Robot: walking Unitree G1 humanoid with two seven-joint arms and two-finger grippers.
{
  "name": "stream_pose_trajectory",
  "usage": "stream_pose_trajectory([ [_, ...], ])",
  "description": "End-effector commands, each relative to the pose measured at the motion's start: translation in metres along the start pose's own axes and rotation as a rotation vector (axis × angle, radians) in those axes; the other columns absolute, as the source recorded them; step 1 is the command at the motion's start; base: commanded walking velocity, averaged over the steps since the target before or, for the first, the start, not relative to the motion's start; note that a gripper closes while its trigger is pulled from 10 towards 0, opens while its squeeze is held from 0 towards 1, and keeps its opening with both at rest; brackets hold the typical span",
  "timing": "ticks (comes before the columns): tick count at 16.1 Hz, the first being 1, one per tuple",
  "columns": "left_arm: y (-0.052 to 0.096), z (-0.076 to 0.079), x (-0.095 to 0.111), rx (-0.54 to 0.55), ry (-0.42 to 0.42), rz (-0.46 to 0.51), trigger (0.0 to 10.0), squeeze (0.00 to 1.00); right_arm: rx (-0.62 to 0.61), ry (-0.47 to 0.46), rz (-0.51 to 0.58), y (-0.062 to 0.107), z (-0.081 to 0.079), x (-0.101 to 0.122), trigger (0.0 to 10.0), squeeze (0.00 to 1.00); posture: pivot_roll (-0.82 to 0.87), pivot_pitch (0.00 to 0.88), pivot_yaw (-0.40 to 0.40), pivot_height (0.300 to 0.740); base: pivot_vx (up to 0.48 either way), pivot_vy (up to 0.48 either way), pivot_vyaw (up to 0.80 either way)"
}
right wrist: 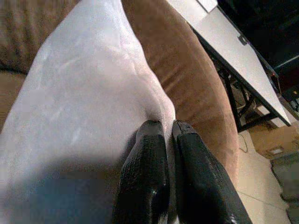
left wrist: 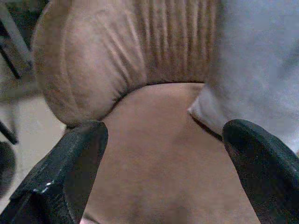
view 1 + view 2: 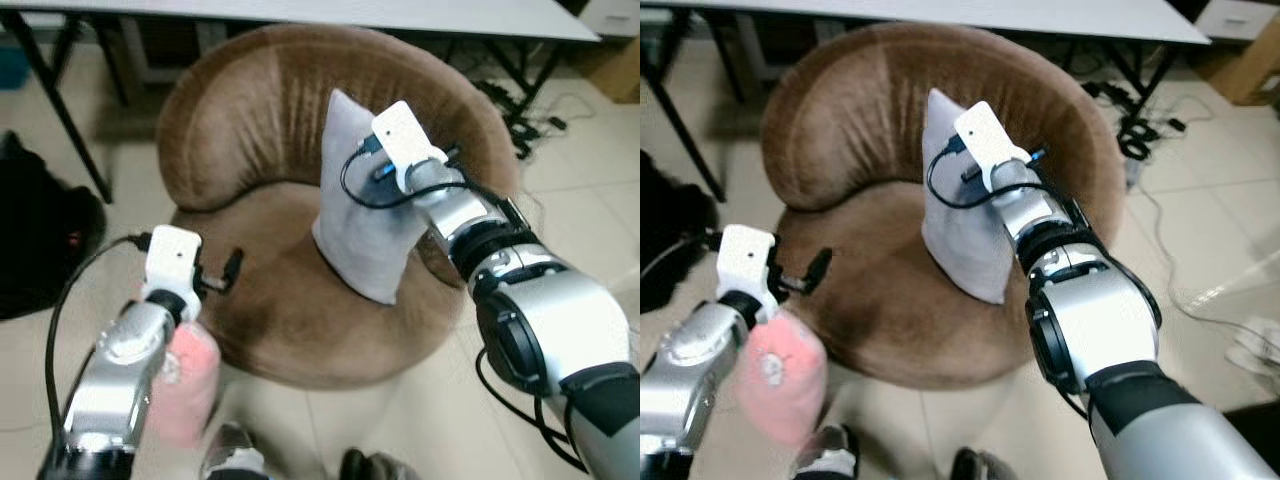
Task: Move the pillow to the sofa from floor
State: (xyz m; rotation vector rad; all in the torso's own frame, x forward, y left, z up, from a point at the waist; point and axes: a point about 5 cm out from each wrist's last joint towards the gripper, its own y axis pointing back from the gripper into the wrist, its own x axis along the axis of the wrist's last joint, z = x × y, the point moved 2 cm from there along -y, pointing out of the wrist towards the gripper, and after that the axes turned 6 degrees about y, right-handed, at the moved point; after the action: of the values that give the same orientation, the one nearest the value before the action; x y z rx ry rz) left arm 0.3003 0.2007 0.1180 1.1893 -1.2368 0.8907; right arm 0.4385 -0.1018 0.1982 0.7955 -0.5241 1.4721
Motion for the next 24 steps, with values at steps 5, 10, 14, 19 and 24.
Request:
stream_pose_trajectory([
  [5, -0.013, 0.009, -0.025, -0.061, 0.009, -0.065, 10.0, 0.0, -0.021, -0.016, -0.003, 0.0, 0.006, -0.004, 10.0, 0.0, 0.4, 0.086, -0.095, 0.74, 0.0, 0.0, 0.0],
  [10, -0.015, 0.01, -0.043, -0.065, 0.064, -0.101, 10.0, 0.0, -0.019, -0.017, 0.03, -0.001, 0.007, 0.007, 10.0, 0.0, 0.37, 0.093, -0.091, 0.74, 0.0, 0.0, 0.0],
  [14, -0.018, 0.011, -0.056, -0.039, 0.136, -0.116, 10.0, 0.0, -0.029, -0.001, 0.031, -0.001, 0.014, 0.007, 10.0, 0.0, 0.32, 0.101, -0.116, 0.74, 0.0, 0.0, 0.0],
  [19, -0.023, 0.025, -0.06, -0.073, 0.158, -0.112, 10.0, 0.0, -0.054, 0.003, 0.017, -0.001, 0.022, 0.002, 10.0, 0.0, 0.26, 0.09, -0.109, 0.74, 0.0, 0.0, 0.0],
  [24, -0.032, 0.028, -0.056, -0.187, 0.085, -0.166, 10.0, 0.0, -0.112, -0.03, -0.001, 0.0, 0.032, -0.003, 10.0, 0.0, 0.08, 0.019, 0.06, 0.74, 0.0, 0.0, 0.0],
])
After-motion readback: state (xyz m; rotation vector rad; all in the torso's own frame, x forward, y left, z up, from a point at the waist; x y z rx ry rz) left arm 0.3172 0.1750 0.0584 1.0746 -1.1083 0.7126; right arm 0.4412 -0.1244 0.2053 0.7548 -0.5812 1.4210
